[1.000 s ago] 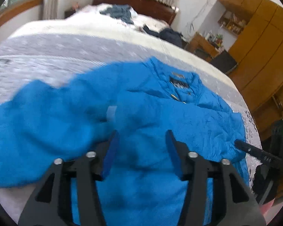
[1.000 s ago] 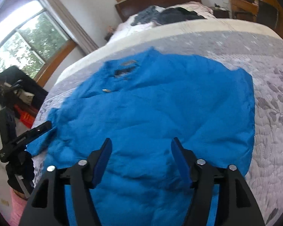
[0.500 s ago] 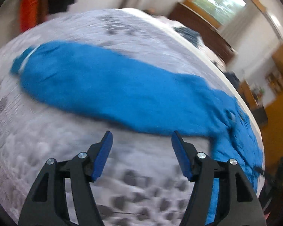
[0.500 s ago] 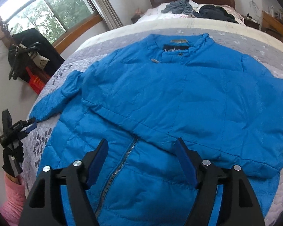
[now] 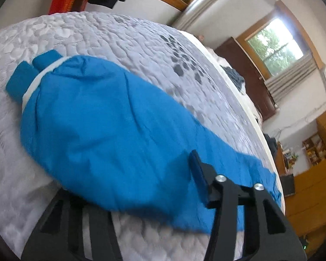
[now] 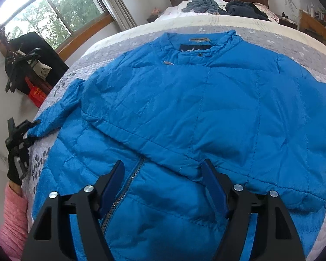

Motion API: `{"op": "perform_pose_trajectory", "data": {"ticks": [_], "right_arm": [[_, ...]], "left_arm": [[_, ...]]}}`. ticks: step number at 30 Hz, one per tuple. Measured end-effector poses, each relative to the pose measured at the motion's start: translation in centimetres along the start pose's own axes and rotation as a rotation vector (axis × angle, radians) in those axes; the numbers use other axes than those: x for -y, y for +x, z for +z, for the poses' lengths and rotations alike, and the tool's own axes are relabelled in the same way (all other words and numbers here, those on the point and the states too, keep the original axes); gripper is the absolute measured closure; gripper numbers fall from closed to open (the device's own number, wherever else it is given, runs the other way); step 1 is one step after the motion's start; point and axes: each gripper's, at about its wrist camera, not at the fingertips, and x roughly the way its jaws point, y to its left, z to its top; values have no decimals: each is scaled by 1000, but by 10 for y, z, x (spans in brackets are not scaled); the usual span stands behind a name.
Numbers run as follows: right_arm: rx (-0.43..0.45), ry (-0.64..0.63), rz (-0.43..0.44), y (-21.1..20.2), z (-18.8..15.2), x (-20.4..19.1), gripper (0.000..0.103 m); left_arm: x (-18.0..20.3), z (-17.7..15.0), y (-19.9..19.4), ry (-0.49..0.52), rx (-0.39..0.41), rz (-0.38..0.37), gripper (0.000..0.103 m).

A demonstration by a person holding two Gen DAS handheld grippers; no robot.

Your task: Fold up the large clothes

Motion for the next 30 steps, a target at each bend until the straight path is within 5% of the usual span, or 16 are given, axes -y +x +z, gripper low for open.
{"op": "perform_pose_trajectory", "data": {"ticks": [5,11,21,30], "right_arm": [[-1,8,6,-1,0,2,29],[6,25,11,-9,1,4,29],[68,75,-27,-42,6,19,29],[111,92,-128,-60,7,39,28]], "left_arm": [[4,2,-3,10,10,26,81],[26,0,-19,68,65,19,94],[121,-26,-57,258,93,-131,97],[247,-89,-63,479,36,-311,97]]}}
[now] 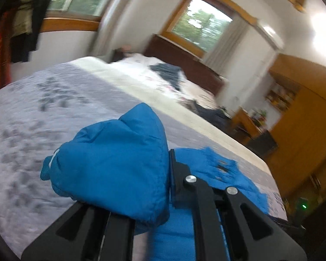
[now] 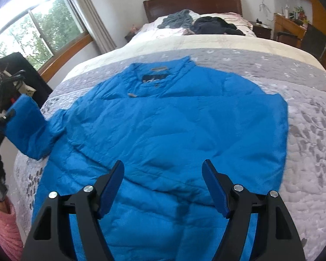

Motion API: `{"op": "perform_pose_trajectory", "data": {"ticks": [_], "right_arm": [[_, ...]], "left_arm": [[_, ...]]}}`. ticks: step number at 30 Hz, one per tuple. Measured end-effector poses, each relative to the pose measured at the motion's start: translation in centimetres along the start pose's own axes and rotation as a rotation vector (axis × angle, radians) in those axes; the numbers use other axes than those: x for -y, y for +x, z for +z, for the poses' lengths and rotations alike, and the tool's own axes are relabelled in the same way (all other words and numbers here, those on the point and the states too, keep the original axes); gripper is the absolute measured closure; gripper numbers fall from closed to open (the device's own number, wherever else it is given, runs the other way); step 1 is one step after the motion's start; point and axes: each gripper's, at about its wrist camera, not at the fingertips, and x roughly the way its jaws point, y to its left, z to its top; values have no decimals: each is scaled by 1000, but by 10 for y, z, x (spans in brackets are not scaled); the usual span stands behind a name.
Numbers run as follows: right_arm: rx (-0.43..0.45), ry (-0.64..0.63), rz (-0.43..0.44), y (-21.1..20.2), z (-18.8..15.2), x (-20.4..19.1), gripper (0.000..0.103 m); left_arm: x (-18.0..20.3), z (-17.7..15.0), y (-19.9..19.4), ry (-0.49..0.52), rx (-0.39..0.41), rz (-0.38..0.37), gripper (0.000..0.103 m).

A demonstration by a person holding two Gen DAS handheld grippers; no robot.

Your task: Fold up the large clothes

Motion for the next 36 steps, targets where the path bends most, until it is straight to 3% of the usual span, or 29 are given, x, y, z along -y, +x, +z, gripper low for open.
{"op": "perform_pose_trajectory", "data": {"ticks": [4,11,17,21,25,27,29,31,34,36], "right_arm": [[-8,35,-10,3,2,16,28],[-7,93,-27,3,5,43,28],[-11,124,-30,4,6,57,28],[-16,130,-30,7,6,60,28],[-25,125,-36,11,5,59,27],[-26,121,-39,13,5,58,26],[-28,118,-44,14,5,57,26],[-26,122,-45,12,5,56,26],[-16,122,-27,7,6,49,26],[-5,106,8,3,7,39,26]], "left_arm": [[65,-13,30,90,-52,-92,97],[143,-53,86,194,-147,-200,97],[173,-100,147,208,-265,-208,97],[165,-124,180,212,-335,-186,94],[156,-141,199,225,-388,-160,73],[154,-144,197,243,-409,-159,69],[148,-147,185,269,-436,-177,51],[137,-149,167,278,-457,-211,42],[114,-152,134,304,-476,-235,41],[95,-147,115,311,-436,-233,41]]}}
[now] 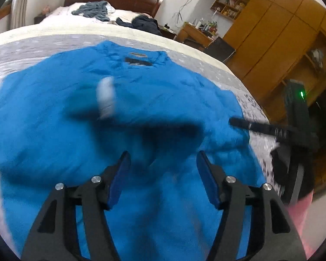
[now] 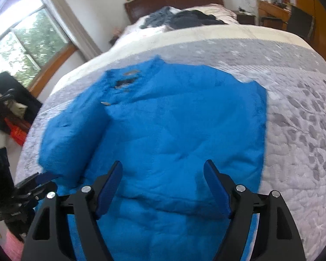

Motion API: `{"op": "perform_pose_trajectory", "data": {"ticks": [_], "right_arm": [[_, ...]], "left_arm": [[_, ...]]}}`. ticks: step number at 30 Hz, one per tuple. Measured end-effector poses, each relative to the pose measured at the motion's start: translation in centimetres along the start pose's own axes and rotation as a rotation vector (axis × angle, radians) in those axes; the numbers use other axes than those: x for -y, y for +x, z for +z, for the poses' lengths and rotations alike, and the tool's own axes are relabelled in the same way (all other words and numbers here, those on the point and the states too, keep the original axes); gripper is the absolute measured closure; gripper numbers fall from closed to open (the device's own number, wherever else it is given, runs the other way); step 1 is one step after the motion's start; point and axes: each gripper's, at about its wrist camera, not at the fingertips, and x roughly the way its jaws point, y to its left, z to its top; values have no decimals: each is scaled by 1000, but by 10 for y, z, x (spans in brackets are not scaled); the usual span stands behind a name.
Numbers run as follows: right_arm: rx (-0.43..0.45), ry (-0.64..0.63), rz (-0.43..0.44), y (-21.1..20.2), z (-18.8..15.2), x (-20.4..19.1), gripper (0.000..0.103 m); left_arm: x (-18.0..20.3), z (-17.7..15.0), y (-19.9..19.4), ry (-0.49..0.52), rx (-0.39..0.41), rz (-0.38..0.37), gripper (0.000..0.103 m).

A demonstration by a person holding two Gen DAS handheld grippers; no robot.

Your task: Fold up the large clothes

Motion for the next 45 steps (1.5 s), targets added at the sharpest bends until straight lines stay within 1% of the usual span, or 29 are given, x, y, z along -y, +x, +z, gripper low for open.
{"op": "perform_pose_trajectory", "data": {"ticks": [2,4,6,8,10,12,13,15,17,19,20,21,23,25,27,29,31,33,35,36,37,38,39,40,42,43,44,45], "right_arm": [[-5,-16,67,-3,0,-15,24],[-29,-28,129,0,3,-33,24],[-73,-46,177,8,8,-55,23],[-108,-56,205,16,13,-72,23],[-141,-59,206,28,19,-88,23],[-170,-45,200,41,21,-95,23],[-195,-34,201,51,22,-98,23],[-227,-16,201,66,22,-100,32],[-258,-5,212,80,21,-103,60],[-257,-11,212,83,19,-104,75],[-248,-17,215,79,20,-104,81],[-237,-18,222,74,22,-104,83],[-189,-20,256,56,29,-100,85],[-141,-20,256,39,36,-93,85],[-124,-12,226,33,39,-83,85],[-135,-2,188,40,38,-73,85],[-171,14,162,58,35,-62,84],[-194,38,168,70,32,-50,80],[-200,54,178,77,28,-42,69],[-196,55,177,77,27,-39,68],[-189,50,165,73,26,-39,64],[-175,43,133,67,26,-38,54],[-159,40,93,60,26,-36,49],[-115,19,21,47,27,-41,46],[-43,-54,-68,28,30,-53,43],[-17,-91,-101,20,31,-64,38],[-11,-129,-124,17,32,-76,35],[-16,-176,-137,18,34,-92,34]], "left_arm": [[-15,-3,-24,6,68,61,41],[-31,1,-41,2,129,117,41],[-48,9,-47,-24,150,166,41],[-62,15,-44,-44,157,188,41],[-75,19,-31,-71,127,201,42],[-93,18,-13,-123,93,191,43],[-98,18,-7,-131,86,182,43],[-101,20,-6,-133,89,181,43],[-99,24,-7,-129,91,179,43],[-99,26,-15,-142,101,163,44],[-98,28,-21,-148,114,147,44],[-96,29,-26,-147,124,137,44],[-88,33,-36,-135,151,130,44],[-79,39,-33,-117,159,124,43],[-72,46,-21,-112,145,107,43],[-71,49,-8,-115,121,92,44],[-76,50,11,-123,87,100,44],[-85,50,23,-135,72,121,45],[-91,48,27,-133,67,109,45],[-92,48,26,-126,67,102,45],[-92,47,24,-126,67,98,45],[-93,46,21,-132,69,94,45],[-94,46,18,-144,72,87,45],[-96,44,13,-151,75,83,45],[-94,46,6,-152,89,87,45],[-90,47,3,-140,101,106,44],[-85,48,0,-125,113,129,44],[-82,49,-1,-108,122,145,44]]}}
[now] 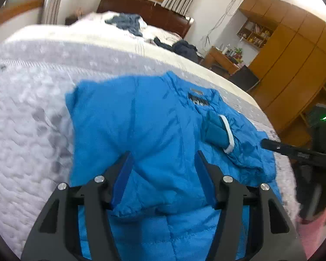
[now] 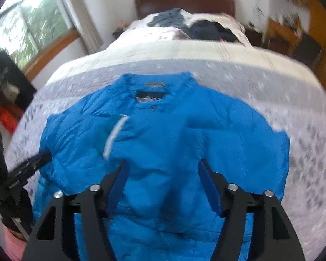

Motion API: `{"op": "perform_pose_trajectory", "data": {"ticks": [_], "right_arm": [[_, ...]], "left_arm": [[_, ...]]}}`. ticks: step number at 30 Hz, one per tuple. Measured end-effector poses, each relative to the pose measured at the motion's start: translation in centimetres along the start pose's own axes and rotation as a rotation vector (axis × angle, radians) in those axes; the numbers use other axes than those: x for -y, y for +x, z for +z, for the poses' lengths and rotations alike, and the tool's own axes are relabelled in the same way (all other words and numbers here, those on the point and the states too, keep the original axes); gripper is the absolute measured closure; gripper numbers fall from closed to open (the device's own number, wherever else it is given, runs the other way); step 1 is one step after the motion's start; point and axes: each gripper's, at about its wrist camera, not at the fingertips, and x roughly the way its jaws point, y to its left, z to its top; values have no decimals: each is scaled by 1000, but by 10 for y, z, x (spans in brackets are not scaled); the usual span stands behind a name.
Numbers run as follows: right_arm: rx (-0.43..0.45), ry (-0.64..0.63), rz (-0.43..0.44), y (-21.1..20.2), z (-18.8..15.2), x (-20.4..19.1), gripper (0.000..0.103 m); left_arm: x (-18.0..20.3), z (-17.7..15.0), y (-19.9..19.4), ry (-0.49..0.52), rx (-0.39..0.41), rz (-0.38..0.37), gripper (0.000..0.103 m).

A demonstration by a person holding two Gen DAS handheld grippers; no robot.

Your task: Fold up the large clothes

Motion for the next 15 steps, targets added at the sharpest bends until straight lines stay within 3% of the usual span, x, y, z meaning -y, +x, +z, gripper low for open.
{"op": "perform_pose_trajectory", "data": {"ticks": [3,7,10,13,15], "right_arm": [[-20,-107,-25,11,8,-33,31],[-90,-208,-134,56,8,-77,29],[-109,-233,-225,78,4,-82,29],[-89,-177,-236,75,8,-65,59],[-81,-98,-134,63,13,-45,72]], "left_arm": [[2,-1,3,17,-15,12,42],[-7,-5,13,-1,-38,15,43],[-8,-6,16,14,-39,14,43],[-9,-8,16,14,-40,7,43],[-9,-8,18,15,-41,4,43]]}}
